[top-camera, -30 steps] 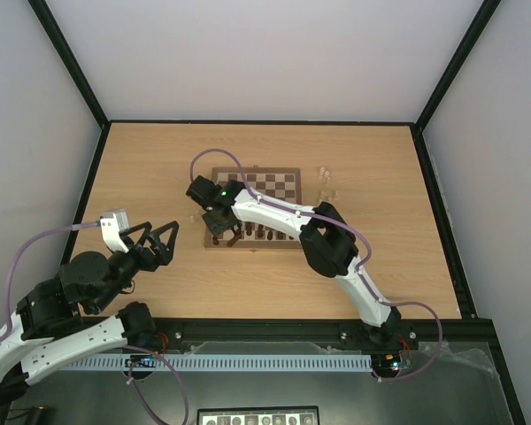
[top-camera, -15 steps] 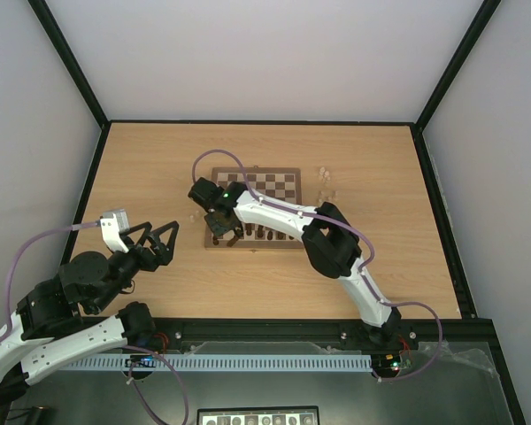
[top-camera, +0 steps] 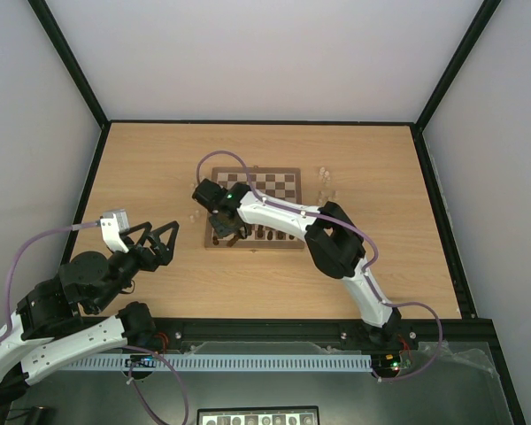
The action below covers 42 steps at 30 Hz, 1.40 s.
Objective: Set up the chess pieces on the board
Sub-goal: Adjust the chess piece on the chessboard.
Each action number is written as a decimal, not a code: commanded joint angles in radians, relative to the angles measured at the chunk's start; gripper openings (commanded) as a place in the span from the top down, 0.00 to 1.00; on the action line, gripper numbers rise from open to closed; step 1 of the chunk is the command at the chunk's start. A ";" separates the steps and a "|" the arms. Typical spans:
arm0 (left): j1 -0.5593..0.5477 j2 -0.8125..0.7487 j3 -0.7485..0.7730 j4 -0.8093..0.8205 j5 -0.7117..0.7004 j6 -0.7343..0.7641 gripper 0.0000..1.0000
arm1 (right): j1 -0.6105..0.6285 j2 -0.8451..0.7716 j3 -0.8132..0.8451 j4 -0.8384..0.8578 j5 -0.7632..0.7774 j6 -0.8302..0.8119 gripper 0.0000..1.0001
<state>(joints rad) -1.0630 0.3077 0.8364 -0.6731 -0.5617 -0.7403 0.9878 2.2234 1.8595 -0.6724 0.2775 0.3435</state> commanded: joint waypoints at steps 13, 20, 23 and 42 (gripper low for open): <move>-0.005 -0.005 -0.013 0.002 -0.009 0.015 0.01 | -0.007 -0.020 0.058 -0.050 -0.004 -0.021 0.72; -0.006 -0.005 -0.012 0.002 -0.010 0.012 0.01 | -0.012 0.015 0.142 -0.061 -0.027 -0.032 0.72; -0.006 -0.009 -0.012 0.001 -0.010 0.014 0.01 | -0.014 0.043 0.178 -0.066 -0.048 -0.035 0.72; -0.005 -0.032 -0.013 0.004 -0.009 0.016 0.01 | -0.038 0.145 0.257 -0.079 -0.087 -0.038 0.77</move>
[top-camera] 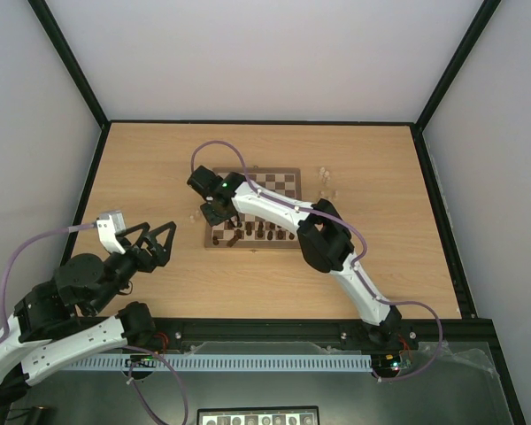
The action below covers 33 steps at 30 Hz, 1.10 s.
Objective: Set up the chess pieces on the board
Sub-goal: Adjust the chess piece on the chessboard.
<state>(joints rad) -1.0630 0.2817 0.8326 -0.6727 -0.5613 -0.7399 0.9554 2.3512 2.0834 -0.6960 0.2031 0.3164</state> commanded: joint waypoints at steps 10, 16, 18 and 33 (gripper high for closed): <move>-0.006 -0.004 -0.010 0.007 -0.008 0.018 0.01 | -0.006 0.019 0.023 -0.062 -0.051 -0.011 0.86; -0.006 -0.001 -0.010 0.008 -0.009 0.020 0.01 | 0.000 0.001 -0.006 -0.058 -0.051 -0.009 0.87; -0.005 -0.001 -0.011 0.009 -0.009 0.020 0.01 | 0.001 -0.008 -0.022 -0.057 -0.051 -0.008 0.87; -0.006 -0.002 -0.012 0.010 -0.009 0.020 0.01 | 0.027 -0.042 -0.077 -0.043 -0.044 -0.002 0.88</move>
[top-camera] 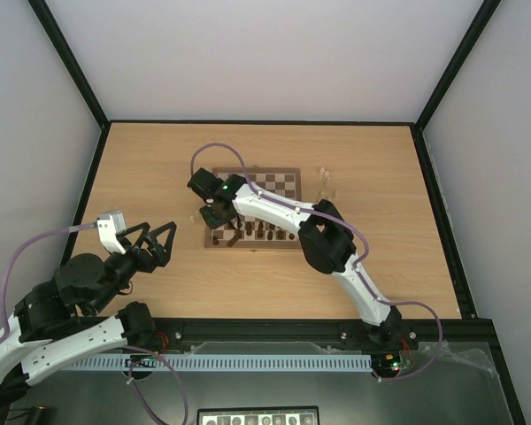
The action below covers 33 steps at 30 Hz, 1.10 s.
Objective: Set up the chess pieces on the board
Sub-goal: Adjust the chess piece on the chessboard.
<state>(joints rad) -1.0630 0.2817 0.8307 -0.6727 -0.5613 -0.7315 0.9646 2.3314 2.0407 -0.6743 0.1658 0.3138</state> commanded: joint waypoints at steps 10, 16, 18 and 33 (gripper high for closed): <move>-0.006 -0.004 -0.011 0.011 -0.009 0.011 0.01 | 0.028 -0.045 -0.069 -0.052 0.002 0.007 0.87; -0.006 -0.003 -0.012 0.011 -0.009 0.011 0.01 | 0.028 -0.047 -0.063 -0.044 0.014 0.007 0.80; -0.006 -0.004 -0.012 0.011 -0.009 0.010 0.01 | 0.029 -0.047 -0.057 -0.044 0.017 0.005 0.79; -0.005 -0.005 -0.013 0.009 -0.012 0.010 0.01 | 0.028 -0.130 -0.040 -0.032 0.069 0.012 0.63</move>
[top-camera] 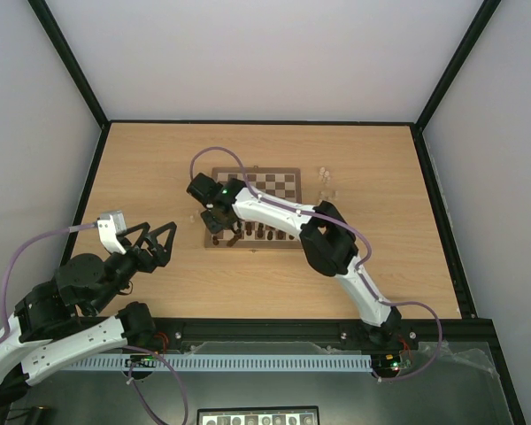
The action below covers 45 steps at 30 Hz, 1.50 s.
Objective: Set up the chess pieces on the board
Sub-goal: Adjust the chess piece on the chessboard, then pick up the chess piece from the chessboard.
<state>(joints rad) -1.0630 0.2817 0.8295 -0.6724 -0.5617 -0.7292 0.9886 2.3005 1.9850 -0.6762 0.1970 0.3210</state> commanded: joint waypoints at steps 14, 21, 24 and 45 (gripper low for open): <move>-0.007 0.106 -0.004 0.006 0.026 0.019 0.01 | -0.018 -0.589 -0.432 0.071 0.138 0.079 0.60; -0.007 0.367 -0.002 0.009 0.141 0.015 0.02 | -0.117 -0.878 -0.738 0.157 0.052 0.117 0.59; -0.009 0.426 -0.017 0.012 0.166 -0.007 0.14 | -0.144 -0.961 -0.830 0.183 0.020 0.120 0.59; -0.171 0.996 0.061 0.027 -0.038 -0.109 0.60 | -0.210 -1.152 -1.027 0.260 -0.125 0.097 0.59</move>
<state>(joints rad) -1.2407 1.2583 0.8993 -0.7021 -0.5735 -0.8520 0.7845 1.1698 0.9726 -0.4259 0.0978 0.4259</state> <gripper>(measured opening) 0.428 0.407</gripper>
